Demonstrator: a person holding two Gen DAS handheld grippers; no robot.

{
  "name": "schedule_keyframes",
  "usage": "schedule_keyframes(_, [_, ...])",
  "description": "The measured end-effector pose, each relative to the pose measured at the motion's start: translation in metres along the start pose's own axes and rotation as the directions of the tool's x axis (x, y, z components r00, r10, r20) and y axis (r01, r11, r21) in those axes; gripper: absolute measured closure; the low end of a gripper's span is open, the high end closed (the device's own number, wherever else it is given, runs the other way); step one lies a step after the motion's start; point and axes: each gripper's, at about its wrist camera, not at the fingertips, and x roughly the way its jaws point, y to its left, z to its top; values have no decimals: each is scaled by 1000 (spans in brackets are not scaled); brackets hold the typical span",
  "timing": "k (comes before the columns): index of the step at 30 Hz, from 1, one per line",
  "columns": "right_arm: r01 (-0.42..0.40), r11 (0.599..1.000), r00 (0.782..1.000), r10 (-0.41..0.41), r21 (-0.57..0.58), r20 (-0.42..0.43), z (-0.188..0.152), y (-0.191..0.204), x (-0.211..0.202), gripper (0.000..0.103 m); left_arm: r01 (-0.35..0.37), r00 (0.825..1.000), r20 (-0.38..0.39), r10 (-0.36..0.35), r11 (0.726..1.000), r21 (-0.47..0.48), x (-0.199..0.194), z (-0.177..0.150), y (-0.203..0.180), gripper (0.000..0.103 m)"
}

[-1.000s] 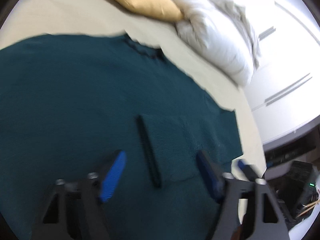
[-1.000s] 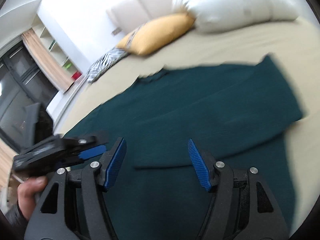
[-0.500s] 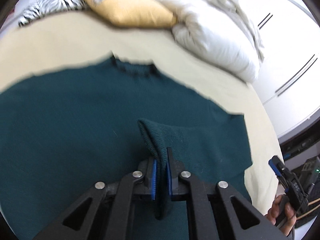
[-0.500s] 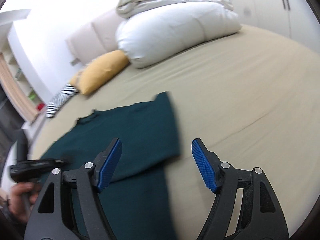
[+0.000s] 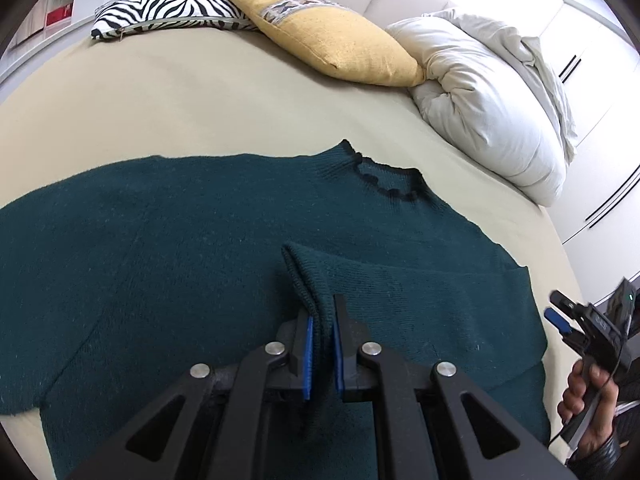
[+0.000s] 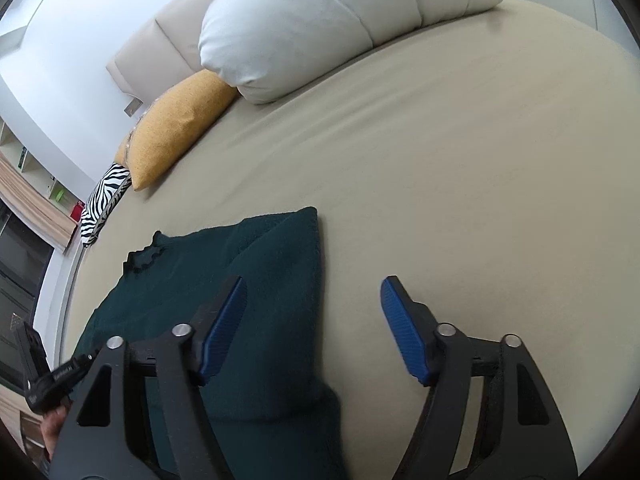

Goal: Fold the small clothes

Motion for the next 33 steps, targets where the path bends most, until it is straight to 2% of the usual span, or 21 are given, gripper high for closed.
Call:
schedule_keyframes(1, [0,1000,1000,0,3,-14,2,4,9,45,3,1000,8,-3,1000,3,-1,0,1,94])
schedule_keyframes(4, [5,999,997,-8,-36,-78,4,19,40,63,4,1000,9,-4,1000,6,0,-1,5,94])
schedule_keyframes(5, [14,998,994,-20,-57,-112,4,24,53,71,2,1000,5,-2,1000,11,1,-1,6,94])
schedule_keyframes(7, [61,993,991,-72,-101,-116,3,30,63,92,3,1000,1,-3,1000,12,3,-2,8,94])
schedule_keyframes(8, [90,989,989,-102,-113,-104,4,31,64,96,5,1000,7,-5,1000,13,3,-2,8,94])
schedule_keyframes(12, [88,991,993,-95,-100,-69,7,31,58,98,1,999,50,-3,1000,30,-1,-4,6,94])
schedule_keyframes(14, [93,992,994,-98,-83,-57,4,26,61,98,-18,1000,26,17,999,41,13,-6,6,94])
schedule_keyframes(17, [56,998,997,-57,-26,-44,-3,9,68,98,-2,999,35,1,1000,31,13,-4,11,94])
schedule_keyframes(22, [44,998,997,-47,-36,-57,-3,15,54,92,7,999,35,-8,999,35,10,0,13,93])
schedule_keyframes(25, [-12,1000,998,14,25,-61,-7,9,28,77,1,1000,31,-2,999,42,12,-2,11,92])
schedule_keyframes(27, [-25,1000,997,25,4,-77,-18,14,16,58,-6,1000,28,4,999,49,13,-2,10,92])
schedule_keyframes(29, [21,995,991,-34,-98,-128,-32,26,18,59,-2,1000,27,1,999,44,12,-2,10,92])
schedule_keyframes(30, [66,983,986,-90,-170,-141,-39,34,21,63,-2,1000,31,0,999,42,10,-2,10,92])
schedule_keyframes(31, [120,960,982,-152,-252,-112,-47,43,21,65,-4,999,38,2,999,40,6,-2,11,92])
schedule_keyframes(33, [137,963,982,-163,-232,-97,-49,40,18,77,-7,998,56,5,1000,31,1,-5,13,92])
